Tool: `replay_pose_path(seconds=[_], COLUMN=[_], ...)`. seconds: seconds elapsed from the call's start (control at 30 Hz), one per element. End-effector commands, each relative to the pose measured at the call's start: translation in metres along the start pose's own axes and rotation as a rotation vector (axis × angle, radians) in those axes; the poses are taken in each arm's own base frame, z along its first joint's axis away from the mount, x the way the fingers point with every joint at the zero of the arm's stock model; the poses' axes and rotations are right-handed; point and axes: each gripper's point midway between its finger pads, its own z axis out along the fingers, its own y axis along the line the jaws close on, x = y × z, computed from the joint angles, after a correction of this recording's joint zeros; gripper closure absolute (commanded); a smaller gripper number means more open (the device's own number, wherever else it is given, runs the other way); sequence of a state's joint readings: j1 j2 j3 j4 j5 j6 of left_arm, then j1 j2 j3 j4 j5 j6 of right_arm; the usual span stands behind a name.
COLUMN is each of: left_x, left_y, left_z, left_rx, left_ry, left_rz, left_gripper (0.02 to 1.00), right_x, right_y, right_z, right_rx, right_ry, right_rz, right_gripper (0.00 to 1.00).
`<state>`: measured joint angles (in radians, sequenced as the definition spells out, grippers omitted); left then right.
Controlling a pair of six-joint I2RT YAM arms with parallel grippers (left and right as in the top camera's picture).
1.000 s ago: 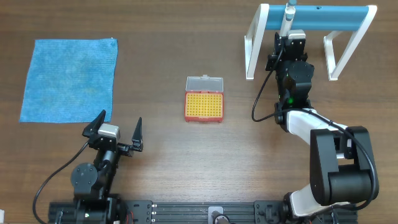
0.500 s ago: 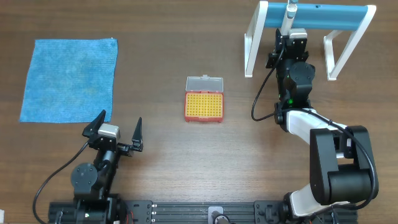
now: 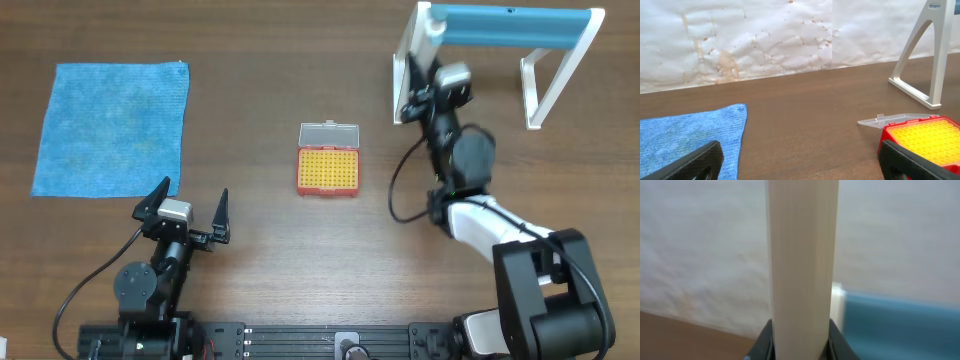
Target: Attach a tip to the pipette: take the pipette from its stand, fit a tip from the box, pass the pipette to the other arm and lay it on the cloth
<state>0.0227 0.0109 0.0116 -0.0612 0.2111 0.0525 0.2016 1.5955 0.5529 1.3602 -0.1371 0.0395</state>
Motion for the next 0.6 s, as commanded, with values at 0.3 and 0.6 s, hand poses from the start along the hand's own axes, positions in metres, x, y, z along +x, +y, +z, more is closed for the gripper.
replay_pose_path(seconds=[0.3, 0.6], left_x=[0.001, 0.001], left_y=[-0.002, -0.002], left_z=[0.000, 0.000], left_rx=[0.010, 0.010], left_ry=[-0.004, -0.004], left_rz=[0.006, 0.006], left_gripper=[0.023, 0.020], right_x=[-0.001, 0.033], right_y=[0.134, 0.185], right_z=[-0.043, -0.050], right_rx=[-0.470, -0.580], right_ry=[0.004, 0.094], right_rz=[0.195, 0.243], right_gripper=[0.921, 0.921])
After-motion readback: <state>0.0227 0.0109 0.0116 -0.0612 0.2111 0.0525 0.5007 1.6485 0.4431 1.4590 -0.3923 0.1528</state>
